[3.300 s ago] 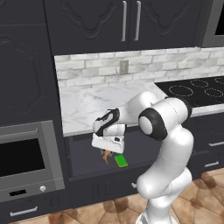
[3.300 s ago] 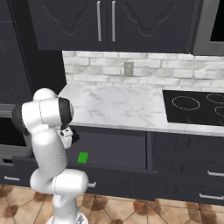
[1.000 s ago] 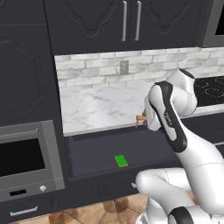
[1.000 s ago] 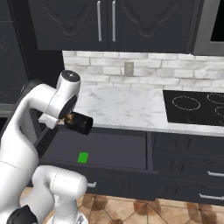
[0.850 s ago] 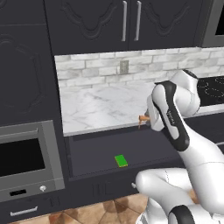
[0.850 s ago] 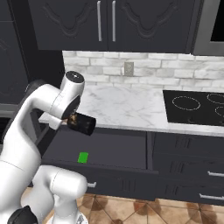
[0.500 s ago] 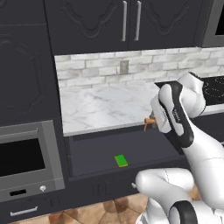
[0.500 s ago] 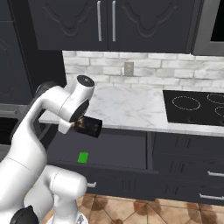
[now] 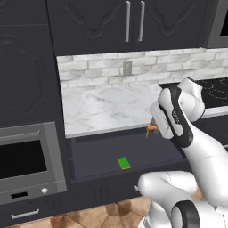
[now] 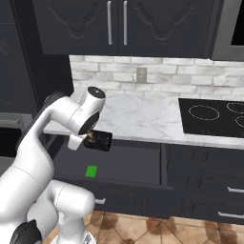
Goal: Restock the sink supplies by placing the sponge and soap dispenser on the counter and next to the sink. Make sure the soap dispenser is upright.
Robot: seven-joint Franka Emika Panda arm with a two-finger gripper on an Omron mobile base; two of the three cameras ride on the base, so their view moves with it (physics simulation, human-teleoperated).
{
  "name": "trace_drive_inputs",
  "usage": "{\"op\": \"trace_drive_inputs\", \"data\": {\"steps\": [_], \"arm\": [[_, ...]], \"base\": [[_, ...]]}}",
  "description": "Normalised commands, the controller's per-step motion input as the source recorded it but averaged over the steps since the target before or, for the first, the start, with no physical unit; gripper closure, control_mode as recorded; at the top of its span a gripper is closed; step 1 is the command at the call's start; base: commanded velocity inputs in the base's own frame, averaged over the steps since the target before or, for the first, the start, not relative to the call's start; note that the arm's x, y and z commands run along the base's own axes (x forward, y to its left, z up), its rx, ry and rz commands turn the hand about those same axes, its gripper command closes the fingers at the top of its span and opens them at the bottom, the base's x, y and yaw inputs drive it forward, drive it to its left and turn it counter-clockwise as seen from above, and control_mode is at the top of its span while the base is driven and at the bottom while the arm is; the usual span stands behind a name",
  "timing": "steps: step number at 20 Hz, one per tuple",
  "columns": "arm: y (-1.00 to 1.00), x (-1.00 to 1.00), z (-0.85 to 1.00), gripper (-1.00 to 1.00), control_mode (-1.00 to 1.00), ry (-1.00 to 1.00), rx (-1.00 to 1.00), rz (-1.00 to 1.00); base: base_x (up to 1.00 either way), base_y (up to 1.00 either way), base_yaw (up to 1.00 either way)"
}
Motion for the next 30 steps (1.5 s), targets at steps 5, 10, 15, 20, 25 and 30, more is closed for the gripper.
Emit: {"op": "trace_drive_inputs", "data": {"steps": [5,10,15,20,25,30], "arm": [[0.0,0.0,0.0,1.0,1.0,0.0,0.0,0.0],[0.0,0.0,0.0,1.0,1.0,0.0,0.0,0.0],[0.0,0.0,0.0,1.0,1.0,0.0,0.0,0.0],[0.0,0.0,0.0,1.0,1.0,0.0,0.0,0.0],[0.0,0.0,0.0,1.0,1.0,0.0,0.0,0.0],[0.0,0.0,0.0,1.0,1.0,0.0,0.0,0.0]], "base": [[-0.36,0.04,-0.17],[-0.26,0.0,-0.43],[-0.14,0.0,-0.63],[0.0,0.0,-0.71],[0.0,0.0,-0.75],[0.0,0.0,-0.73]]}}
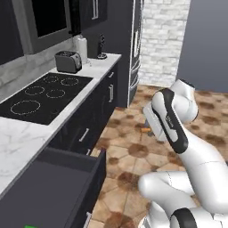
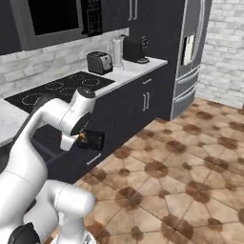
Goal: Restock the sink supplies by placing the sponge and soap dispenser on the counter and next to the sink. Make sure the soap dispenser is upright.
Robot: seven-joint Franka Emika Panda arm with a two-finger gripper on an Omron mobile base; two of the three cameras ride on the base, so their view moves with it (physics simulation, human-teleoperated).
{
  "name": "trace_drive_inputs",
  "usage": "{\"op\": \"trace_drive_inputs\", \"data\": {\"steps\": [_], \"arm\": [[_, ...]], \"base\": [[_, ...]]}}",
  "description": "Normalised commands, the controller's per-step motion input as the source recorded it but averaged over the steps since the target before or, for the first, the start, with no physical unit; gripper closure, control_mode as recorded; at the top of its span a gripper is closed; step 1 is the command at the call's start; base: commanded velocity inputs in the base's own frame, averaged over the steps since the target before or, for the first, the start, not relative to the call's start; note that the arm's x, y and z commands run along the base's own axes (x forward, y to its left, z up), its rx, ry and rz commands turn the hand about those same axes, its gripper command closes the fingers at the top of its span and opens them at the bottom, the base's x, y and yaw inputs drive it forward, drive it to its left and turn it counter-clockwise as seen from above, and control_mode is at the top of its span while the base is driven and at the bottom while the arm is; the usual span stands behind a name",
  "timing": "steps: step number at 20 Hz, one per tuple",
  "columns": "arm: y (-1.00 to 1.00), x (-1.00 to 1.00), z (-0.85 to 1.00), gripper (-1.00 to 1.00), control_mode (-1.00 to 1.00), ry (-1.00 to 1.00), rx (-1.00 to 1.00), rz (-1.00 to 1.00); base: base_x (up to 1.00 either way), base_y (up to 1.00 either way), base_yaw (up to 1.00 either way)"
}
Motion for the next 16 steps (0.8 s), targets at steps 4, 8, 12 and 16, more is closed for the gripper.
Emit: {"op": "trace_drive_inputs", "data": {"steps": [4,8,12,16], "arm": [[0.0,0.0,0.0,1.0,1.0,0.0,0.0,0.0],[0.0,0.0,0.0,1.0,1.0,0.0,0.0,0.0],[0.0,0.0,0.0,1.0,1.0,0.0,0.0,0.0],[0.0,0.0,0.0,1.0,1.0,0.0,0.0,0.0]], "base": [[0.0,0.0,-0.72],[0.0,0.0,-0.71],[0.03,-0.07,-0.66],[0.09,-0.25,-0.59]]}}
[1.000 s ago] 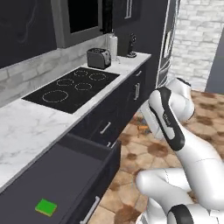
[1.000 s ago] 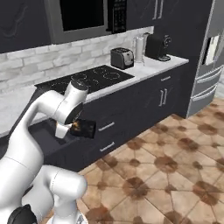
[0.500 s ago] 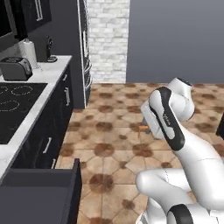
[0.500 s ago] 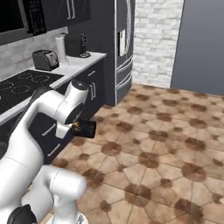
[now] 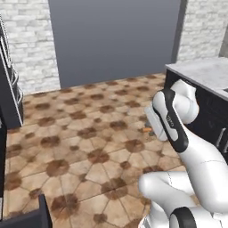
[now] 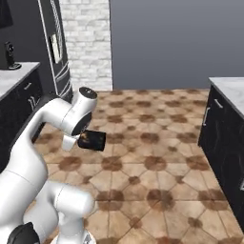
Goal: Restock the sink supplies by placing the sponge and soap dispenser on the counter and next to the sink. Make sure the soap dispenser is upright.
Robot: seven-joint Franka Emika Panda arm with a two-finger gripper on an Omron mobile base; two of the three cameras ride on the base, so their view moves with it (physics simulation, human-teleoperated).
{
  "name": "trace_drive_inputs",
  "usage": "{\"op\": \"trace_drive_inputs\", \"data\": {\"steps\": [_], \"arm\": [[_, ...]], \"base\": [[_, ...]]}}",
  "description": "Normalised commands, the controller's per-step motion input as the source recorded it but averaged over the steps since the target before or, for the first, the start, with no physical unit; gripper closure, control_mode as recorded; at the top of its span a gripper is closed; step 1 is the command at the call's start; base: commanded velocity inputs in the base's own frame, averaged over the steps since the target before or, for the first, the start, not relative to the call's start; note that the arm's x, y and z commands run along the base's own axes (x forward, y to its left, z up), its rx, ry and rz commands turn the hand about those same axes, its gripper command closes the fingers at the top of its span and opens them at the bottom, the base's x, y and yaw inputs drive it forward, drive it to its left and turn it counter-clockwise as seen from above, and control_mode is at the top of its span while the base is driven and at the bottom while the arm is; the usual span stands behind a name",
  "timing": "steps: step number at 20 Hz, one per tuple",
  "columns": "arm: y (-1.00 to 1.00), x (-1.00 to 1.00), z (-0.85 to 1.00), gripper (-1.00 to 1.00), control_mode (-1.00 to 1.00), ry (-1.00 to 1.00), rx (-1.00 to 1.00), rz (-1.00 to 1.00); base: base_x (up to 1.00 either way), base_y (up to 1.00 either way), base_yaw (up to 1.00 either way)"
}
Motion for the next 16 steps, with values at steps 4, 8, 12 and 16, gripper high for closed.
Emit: {"op": "trace_drive_inputs", "data": {"steps": [4,8,12,16], "arm": [[0.0,0.0,0.0,1.0,1.0,0.0,0.0,0.0],[0.0,0.0,0.0,1.0,1.0,0.0,0.0,0.0],[0.0,0.0,0.0,1.0,1.0,0.0,0.0,0.0],[0.0,0.0,0.0,1.0,1.0,0.0,0.0,0.0]], "base": [[0.1,-0.51,-0.49],[0.14,-0.71,-0.4],[0.25,-0.65,-0.4],[0.37,-0.39,-0.46]]}}
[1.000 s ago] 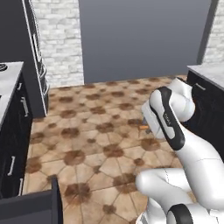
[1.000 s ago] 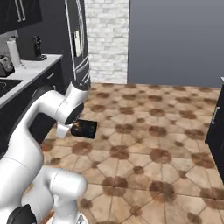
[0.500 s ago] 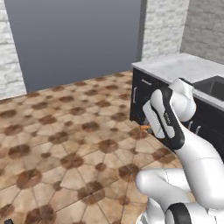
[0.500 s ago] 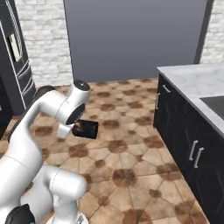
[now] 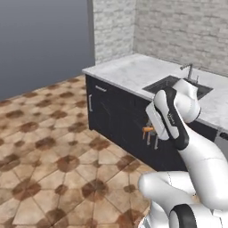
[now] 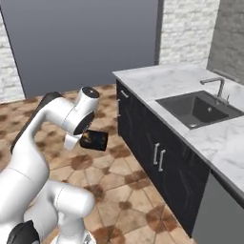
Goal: Restock the sink supplies by placing the sponge and soap dispenser on the counter and next to the sink. Make sure the soap dispenser is upright.
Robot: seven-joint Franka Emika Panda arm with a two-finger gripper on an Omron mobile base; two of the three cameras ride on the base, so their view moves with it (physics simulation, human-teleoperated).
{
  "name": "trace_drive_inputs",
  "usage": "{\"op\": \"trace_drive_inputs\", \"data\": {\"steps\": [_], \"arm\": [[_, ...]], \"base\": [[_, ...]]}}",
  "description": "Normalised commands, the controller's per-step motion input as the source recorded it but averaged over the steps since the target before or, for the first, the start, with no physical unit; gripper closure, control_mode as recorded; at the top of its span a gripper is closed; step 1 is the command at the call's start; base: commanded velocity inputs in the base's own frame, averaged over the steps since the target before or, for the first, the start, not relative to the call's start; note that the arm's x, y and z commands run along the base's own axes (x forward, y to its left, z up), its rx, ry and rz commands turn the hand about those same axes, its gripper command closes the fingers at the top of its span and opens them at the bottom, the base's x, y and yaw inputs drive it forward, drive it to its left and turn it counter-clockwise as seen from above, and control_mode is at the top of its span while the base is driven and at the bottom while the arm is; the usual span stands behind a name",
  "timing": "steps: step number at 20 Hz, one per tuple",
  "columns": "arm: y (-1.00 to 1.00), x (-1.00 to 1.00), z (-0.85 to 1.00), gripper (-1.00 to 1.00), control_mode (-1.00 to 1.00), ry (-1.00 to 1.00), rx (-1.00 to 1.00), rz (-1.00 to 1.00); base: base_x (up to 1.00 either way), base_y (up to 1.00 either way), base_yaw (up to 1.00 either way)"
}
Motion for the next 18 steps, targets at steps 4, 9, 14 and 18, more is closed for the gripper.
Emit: {"op": "trace_drive_inputs", "data": {"steps": [4,9,14,18], "arm": [[0.0,0.0,0.0,1.0,1.0,0.0,0.0,0.0],[0.0,0.0,0.0,1.0,1.0,0.0,0.0,0.0],[0.0,0.0,0.0,1.0,1.0,0.0,0.0,0.0],[0.0,0.0,0.0,1.0,1.0,0.0,0.0,0.0]], "base": [[0.49,-0.06,-0.48],[0.5,0.1,-0.54],[0.52,0.37,-0.57],[0.69,0.27,-0.46]]}}
